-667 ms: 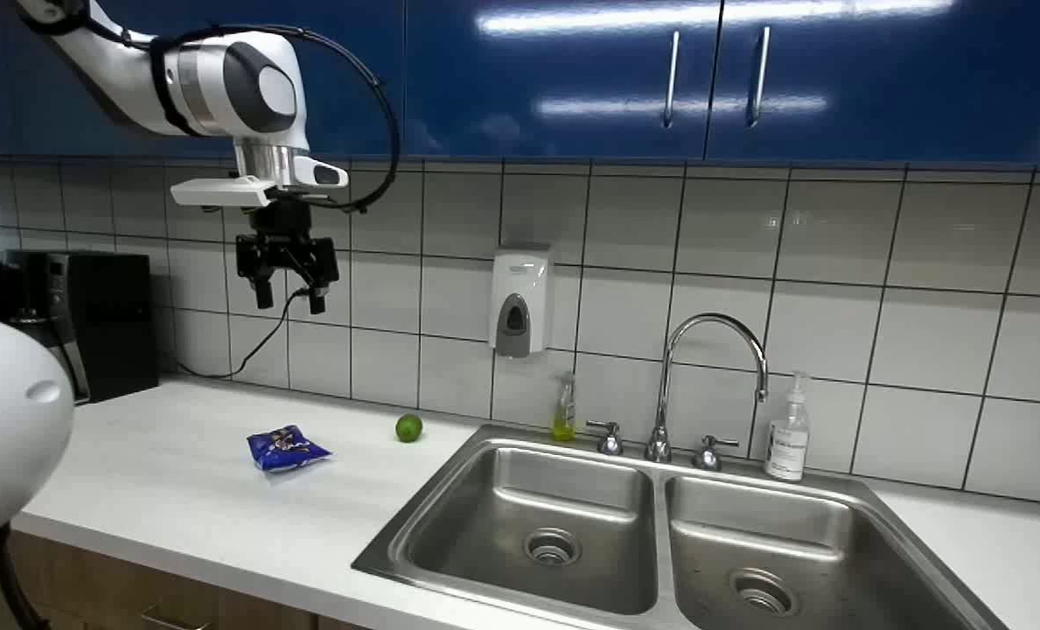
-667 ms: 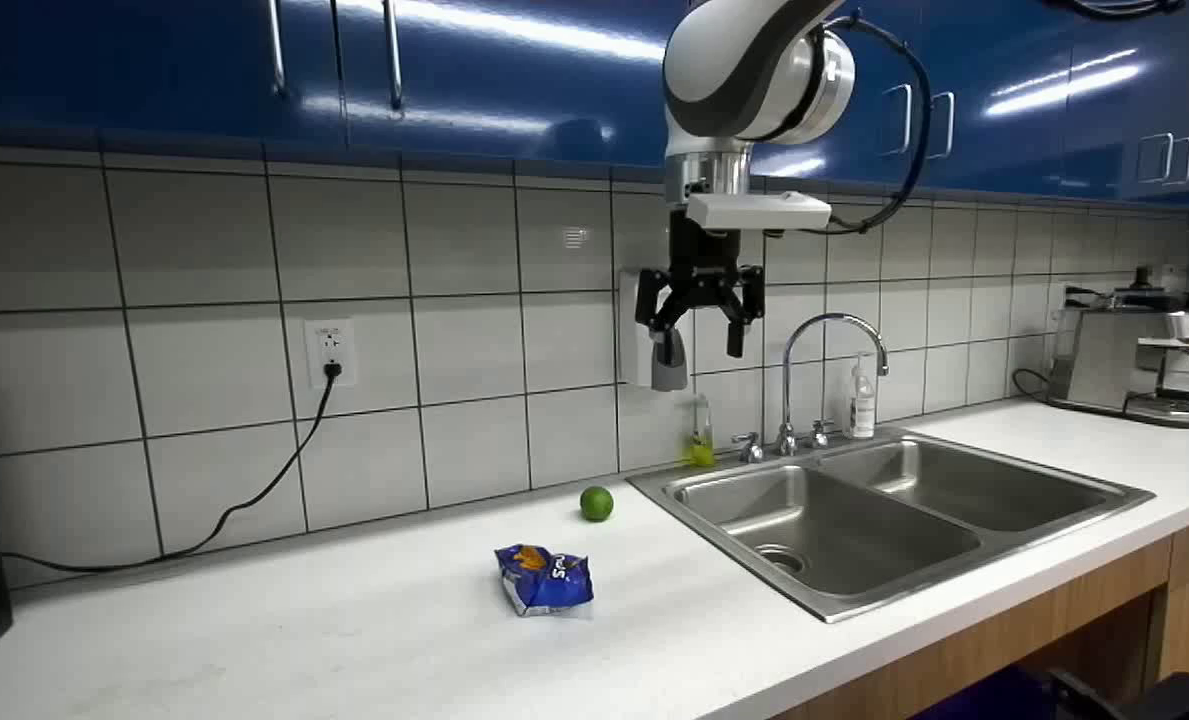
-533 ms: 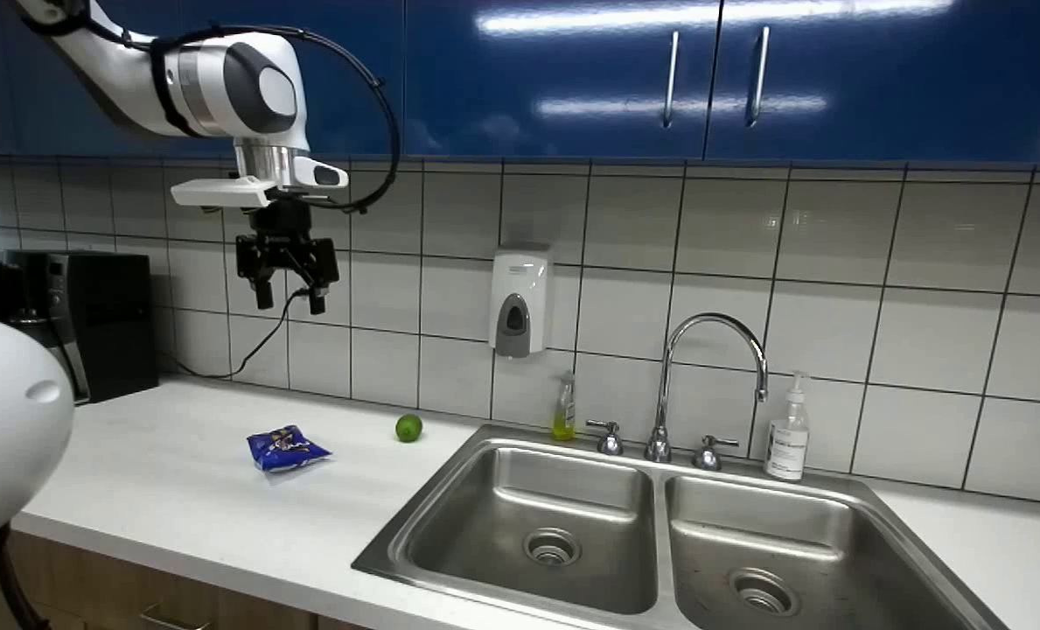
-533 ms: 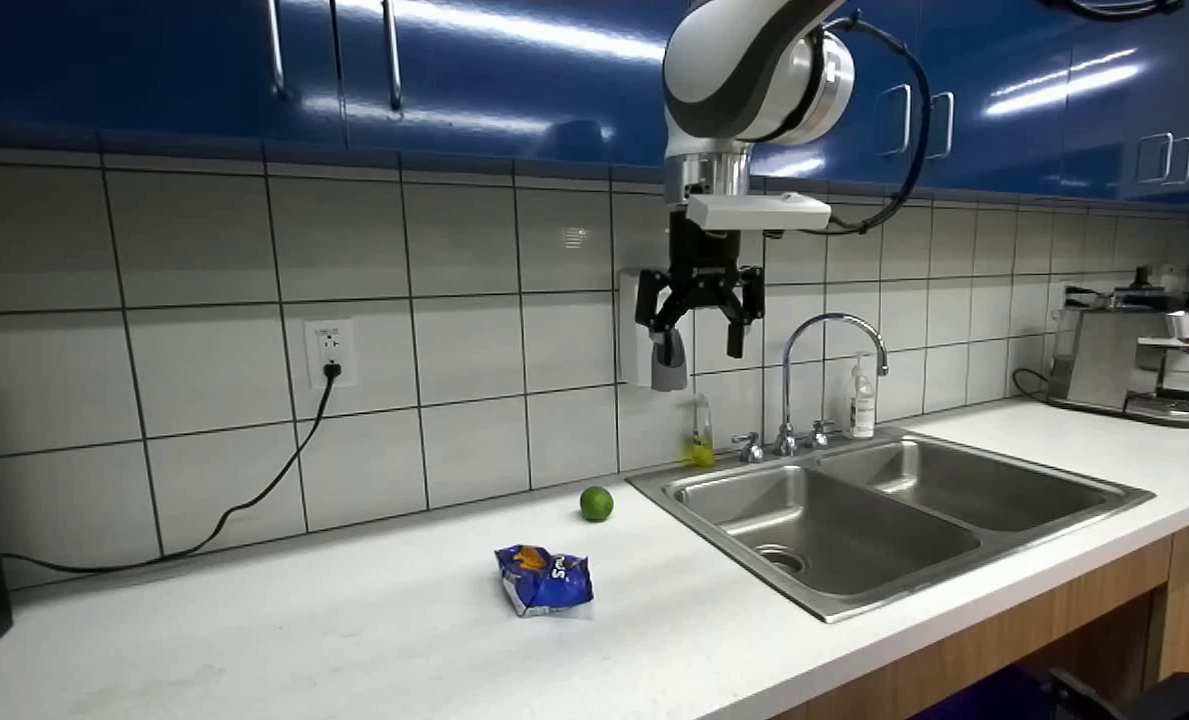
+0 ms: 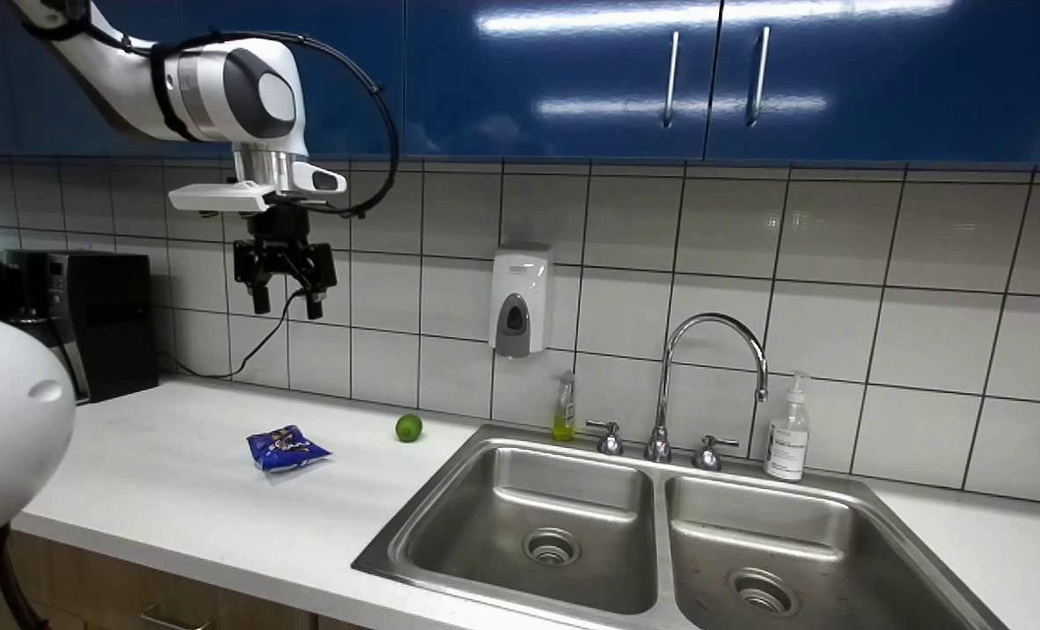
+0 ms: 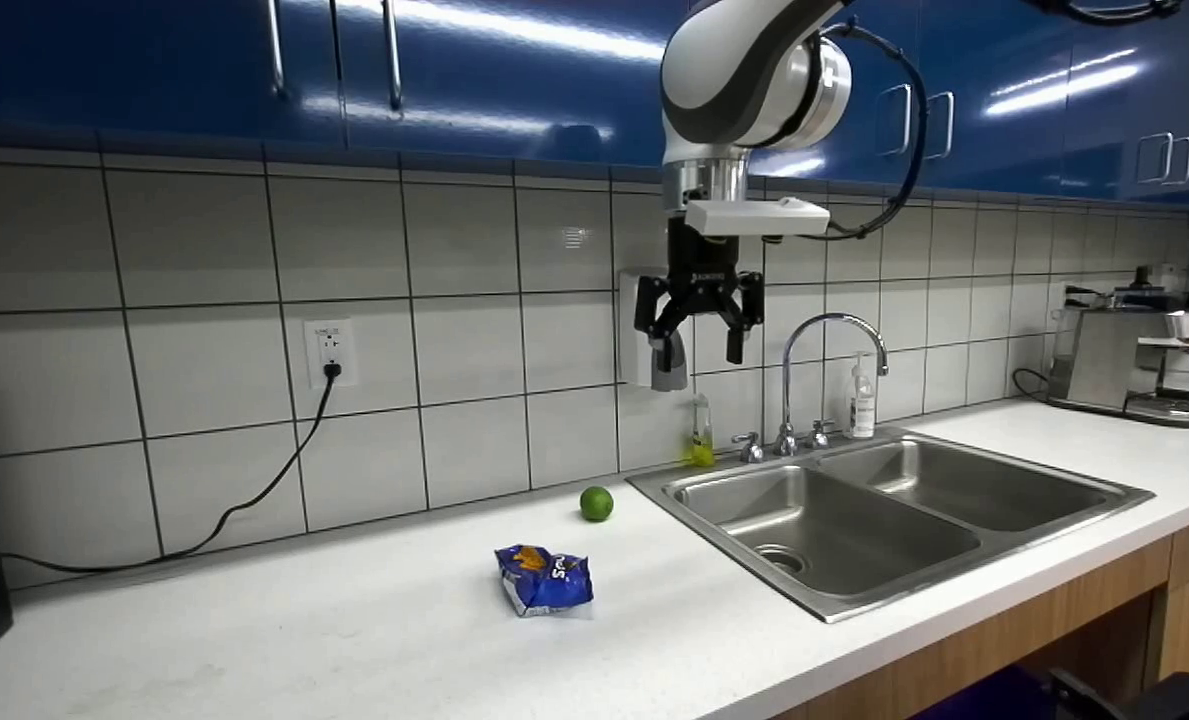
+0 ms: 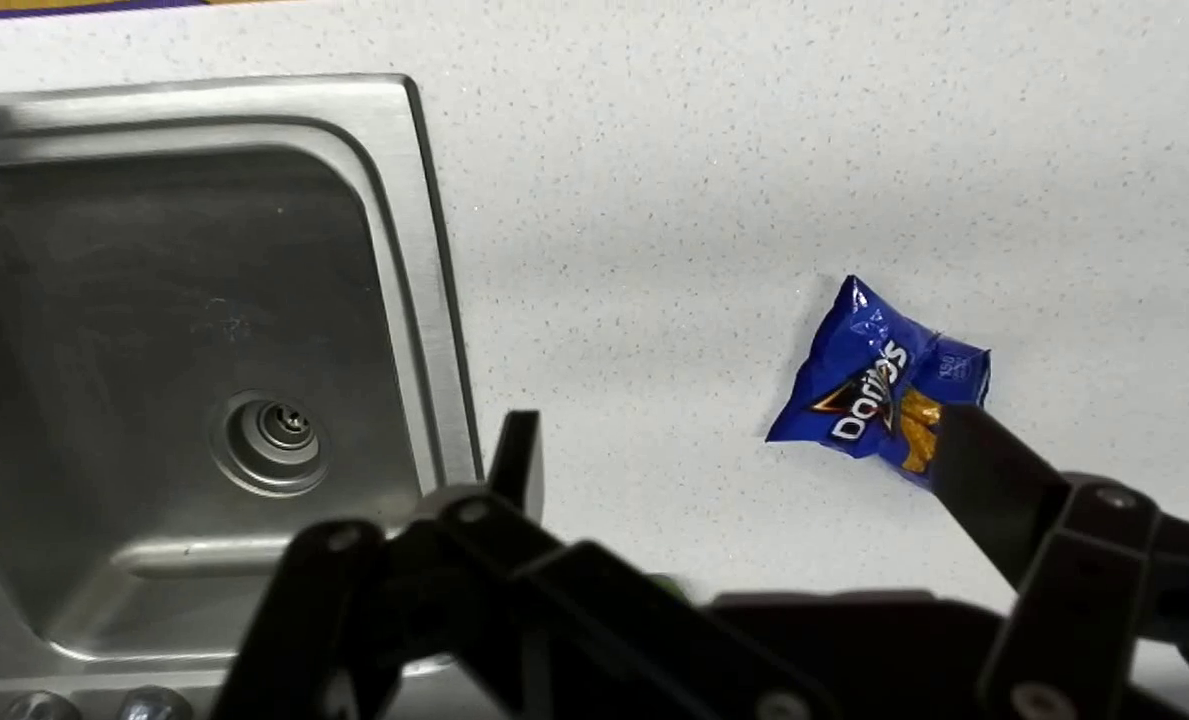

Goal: Put the blue snack packet in the left sink

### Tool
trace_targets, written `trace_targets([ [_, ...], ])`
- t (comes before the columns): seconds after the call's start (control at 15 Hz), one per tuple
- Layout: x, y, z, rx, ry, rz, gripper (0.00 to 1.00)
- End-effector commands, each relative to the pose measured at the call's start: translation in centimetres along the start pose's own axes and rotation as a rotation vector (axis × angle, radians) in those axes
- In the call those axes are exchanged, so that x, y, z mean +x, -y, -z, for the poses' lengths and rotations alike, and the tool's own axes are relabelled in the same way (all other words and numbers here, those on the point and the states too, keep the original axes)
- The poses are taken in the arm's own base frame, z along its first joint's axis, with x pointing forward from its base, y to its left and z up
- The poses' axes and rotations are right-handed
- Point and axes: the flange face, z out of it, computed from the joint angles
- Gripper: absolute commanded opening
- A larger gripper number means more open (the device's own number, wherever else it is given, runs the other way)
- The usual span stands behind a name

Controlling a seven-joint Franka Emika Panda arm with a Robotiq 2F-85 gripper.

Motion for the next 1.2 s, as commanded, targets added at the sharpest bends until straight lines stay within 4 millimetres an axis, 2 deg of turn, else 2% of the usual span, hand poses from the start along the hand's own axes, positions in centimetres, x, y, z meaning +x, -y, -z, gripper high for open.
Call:
trace_targets([
  [0.0, -1.2, 0.5, -1.1, 0.0, 0.019, 0.015, 1.0],
  [0.33, -3.6, 0.7, -3.1, -0.006, 0.07, 0.039, 1.0],
  [0.6, -4.6, 1.7, -4.7, -0.014, 0.091, 0.073, 1.0],
  [0.87, -4.4, 4.2, -6.3, 0.001, 0.075, 0.126, 1.0],
  [1.13, -3.0, 7.1, -8.9, 0.022, 0.043, 0.177, 1.0],
])
